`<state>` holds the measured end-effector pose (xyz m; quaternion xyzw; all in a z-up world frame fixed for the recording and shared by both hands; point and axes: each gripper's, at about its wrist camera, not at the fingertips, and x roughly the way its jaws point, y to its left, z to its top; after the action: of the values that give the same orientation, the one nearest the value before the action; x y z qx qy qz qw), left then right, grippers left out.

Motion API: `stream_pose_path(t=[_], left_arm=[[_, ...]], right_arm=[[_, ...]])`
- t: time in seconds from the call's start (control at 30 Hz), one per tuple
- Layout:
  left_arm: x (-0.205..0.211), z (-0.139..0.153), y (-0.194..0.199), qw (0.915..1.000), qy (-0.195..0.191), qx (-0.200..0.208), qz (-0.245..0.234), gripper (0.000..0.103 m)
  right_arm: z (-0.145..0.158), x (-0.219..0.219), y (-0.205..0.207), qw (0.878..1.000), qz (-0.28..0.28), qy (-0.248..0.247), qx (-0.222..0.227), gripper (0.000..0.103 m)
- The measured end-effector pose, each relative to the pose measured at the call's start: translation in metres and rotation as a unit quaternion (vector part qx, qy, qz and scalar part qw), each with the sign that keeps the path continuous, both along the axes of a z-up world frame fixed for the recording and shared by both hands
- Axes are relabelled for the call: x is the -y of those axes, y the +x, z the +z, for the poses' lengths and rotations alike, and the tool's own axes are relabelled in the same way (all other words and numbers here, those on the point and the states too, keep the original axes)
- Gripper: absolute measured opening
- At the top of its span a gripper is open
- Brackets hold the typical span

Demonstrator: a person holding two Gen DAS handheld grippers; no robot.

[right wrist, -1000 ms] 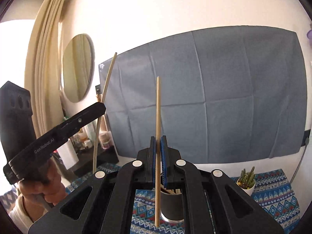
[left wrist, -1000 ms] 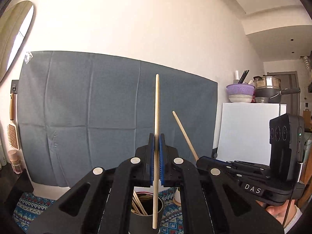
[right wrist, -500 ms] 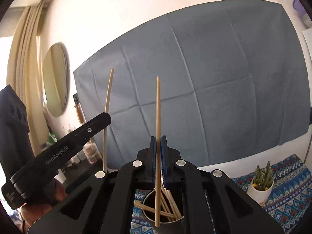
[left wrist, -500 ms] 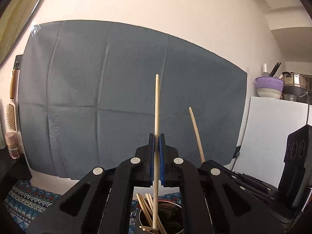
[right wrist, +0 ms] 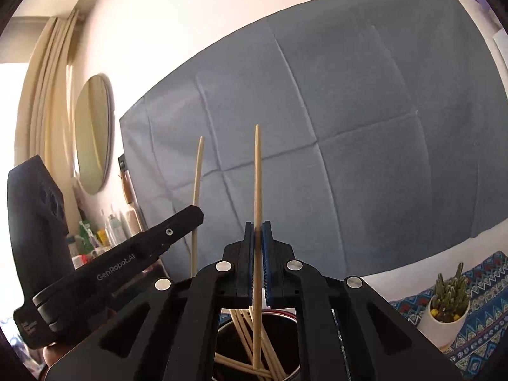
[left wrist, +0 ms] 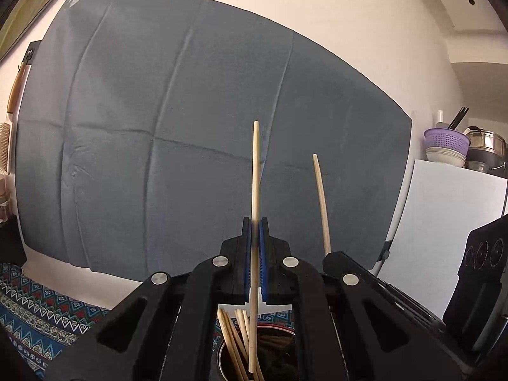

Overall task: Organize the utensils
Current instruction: 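Lower the stick into the black cup, then open the right gripper to release the stick into the cup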

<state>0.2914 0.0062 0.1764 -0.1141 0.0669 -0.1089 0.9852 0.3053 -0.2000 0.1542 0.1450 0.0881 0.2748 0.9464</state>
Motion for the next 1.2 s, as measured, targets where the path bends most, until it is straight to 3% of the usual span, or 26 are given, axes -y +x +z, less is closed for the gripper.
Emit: stream_pose_path(t=[0.1,0.23,0.63,1.2], left_arm=[[0.002,-0.01,0.005,0.9999,-0.006,-0.003,-0.008,0.005],[0.009,-0.029,0.005,0.9995,0.022,-0.007,-0.019,0.005],[0.015,-0.061,-0.013,0.9978,0.05,-0.023,-0.036,0.005],[0.007,-0.054,-0.055,0.9987,0.046,-0.007,-0.021,0.008]], right_arm=[[-0.012,-0.004,0.005,1.0,0.002,0.006,-0.001,0.005],[-0.03,-0.01,0.01,1.0,0.002,-0.003,-0.014,0.005],[-0.063,-0.007,-0.008,0.999,0.007,-0.043,-0.028,0.005],[-0.056,-0.007,-0.05,0.996,-0.005,-0.089,-0.018,0.007]])
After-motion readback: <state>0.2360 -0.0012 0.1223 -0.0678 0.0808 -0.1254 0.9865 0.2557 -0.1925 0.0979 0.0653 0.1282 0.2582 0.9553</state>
